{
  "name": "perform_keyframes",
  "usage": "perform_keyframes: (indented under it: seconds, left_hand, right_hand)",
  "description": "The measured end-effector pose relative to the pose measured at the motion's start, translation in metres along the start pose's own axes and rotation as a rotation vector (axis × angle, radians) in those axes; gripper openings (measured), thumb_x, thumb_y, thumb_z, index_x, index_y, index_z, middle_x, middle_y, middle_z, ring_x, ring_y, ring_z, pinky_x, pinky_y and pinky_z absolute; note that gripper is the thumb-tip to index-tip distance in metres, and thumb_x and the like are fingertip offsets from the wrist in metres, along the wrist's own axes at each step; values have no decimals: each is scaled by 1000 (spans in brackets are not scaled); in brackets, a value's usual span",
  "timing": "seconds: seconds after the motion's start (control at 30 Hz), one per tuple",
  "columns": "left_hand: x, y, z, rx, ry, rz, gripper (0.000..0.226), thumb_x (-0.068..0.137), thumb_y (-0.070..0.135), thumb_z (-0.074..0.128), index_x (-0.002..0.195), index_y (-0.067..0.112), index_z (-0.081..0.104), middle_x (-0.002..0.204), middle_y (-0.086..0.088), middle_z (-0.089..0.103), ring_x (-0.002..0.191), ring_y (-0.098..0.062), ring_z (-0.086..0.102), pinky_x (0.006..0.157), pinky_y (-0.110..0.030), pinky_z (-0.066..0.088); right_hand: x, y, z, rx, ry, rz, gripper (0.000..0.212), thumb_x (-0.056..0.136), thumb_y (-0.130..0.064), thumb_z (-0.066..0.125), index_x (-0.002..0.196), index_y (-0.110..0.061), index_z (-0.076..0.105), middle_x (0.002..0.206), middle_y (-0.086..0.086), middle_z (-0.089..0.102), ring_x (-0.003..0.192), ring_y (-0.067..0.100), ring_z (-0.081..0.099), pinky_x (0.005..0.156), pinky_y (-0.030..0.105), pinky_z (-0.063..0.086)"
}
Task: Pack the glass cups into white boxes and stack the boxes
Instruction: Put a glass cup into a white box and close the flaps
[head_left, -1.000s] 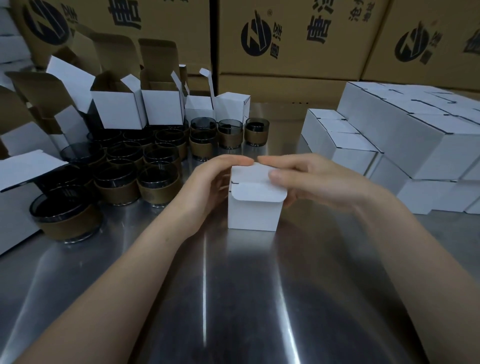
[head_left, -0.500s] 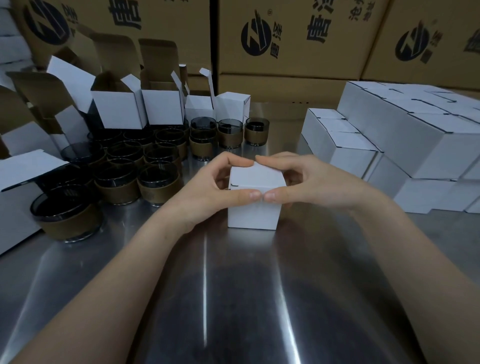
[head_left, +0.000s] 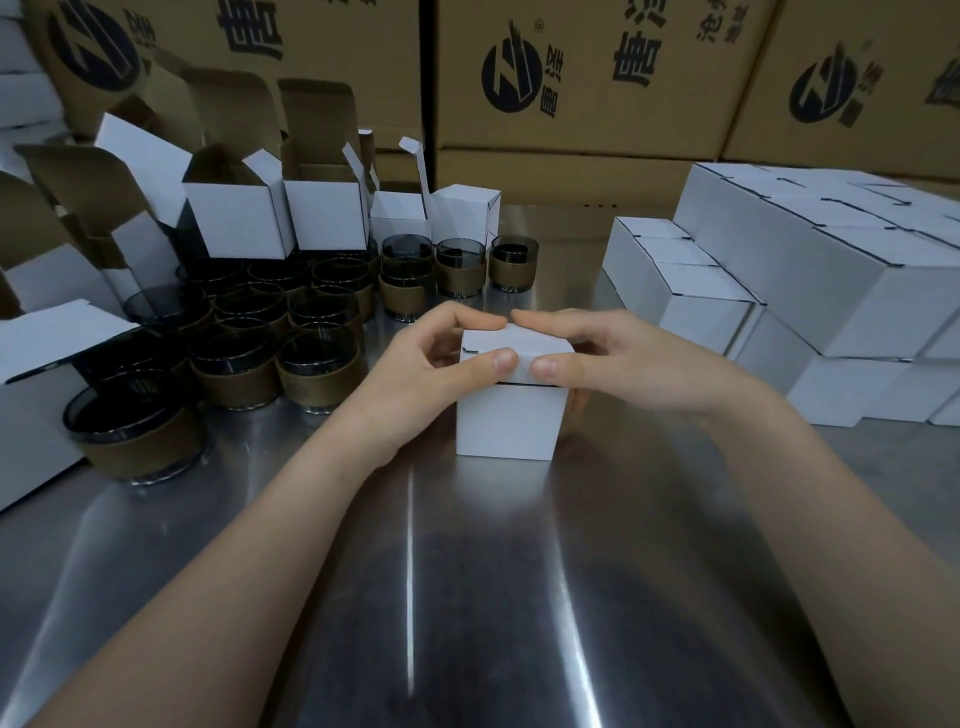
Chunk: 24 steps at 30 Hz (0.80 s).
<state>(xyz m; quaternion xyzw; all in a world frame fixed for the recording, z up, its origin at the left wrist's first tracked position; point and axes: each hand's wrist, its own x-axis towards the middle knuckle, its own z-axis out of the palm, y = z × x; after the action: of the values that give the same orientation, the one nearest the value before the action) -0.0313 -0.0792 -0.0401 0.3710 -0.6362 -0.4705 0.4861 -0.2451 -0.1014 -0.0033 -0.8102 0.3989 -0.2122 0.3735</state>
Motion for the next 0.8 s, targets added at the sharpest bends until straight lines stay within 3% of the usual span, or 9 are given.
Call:
perform_keyframes:
  seconds: [0.17, 0.37, 0.47, 0.63, 0.7, 0.8]
  left_hand:
    - [-1, -1, -1, -12, -13, 13, 39, 74, 33, 78, 108, 17, 64, 101, 12, 71, 97, -9, 66, 81, -26, 56]
    - [-1, 1, -3, -8, -47, -9, 41, 75, 30, 72, 112, 16, 62, 99, 17, 70, 98, -6, 66, 81, -24, 55]
    - [-1, 1, -3, -8, -60, -15, 40, 76, 30, 72, 112, 17, 61, 98, 20, 69, 97, -3, 65, 79, -21, 53]
    - [-3, 1, -4, -56, -88, -60, 39, 81, 39, 68, 113, 18, 60, 102, 13, 68, 99, -7, 65, 80, -21, 51]
    - [-4, 2, -5, -117, -103, -93, 34, 87, 40, 59, 112, 16, 60, 101, 8, 67, 95, -7, 66, 76, -18, 51]
    - [-4, 3, -4, -128, -101, -114, 35, 86, 34, 60, 114, 13, 59, 100, 6, 67, 92, -8, 67, 73, -18, 51]
  right_hand:
    - [1, 2, -1, 2, -7, 4, 39, 67, -66, 67, 104, -66, 57, 134, -33, 50, 127, -10, 43, 104, 23, 37]
    - [0, 3, -1, 15, 6, 47, 78, 61, -65, 73, 133, -44, 53, 123, -31, 54, 118, -5, 53, 93, 22, 45]
    - [0, 2, -1, -24, -1, 58, 85, 61, -69, 71, 138, -42, 48, 122, -32, 52, 121, -1, 50, 101, 30, 43]
    - [-2, 2, 0, 23, 2, 60, 67, 62, -89, 53, 121, -58, 52, 119, -38, 53, 120, -3, 51, 105, 33, 40]
    - [-1, 4, -1, 69, 16, 87, 65, 69, -83, 53, 127, -53, 54, 118, -33, 58, 111, -1, 56, 107, 41, 40]
    - [1, 5, 0, 78, 12, 81, 55, 80, -63, 58, 131, -44, 55, 116, -31, 59, 103, -5, 57, 100, 36, 43]
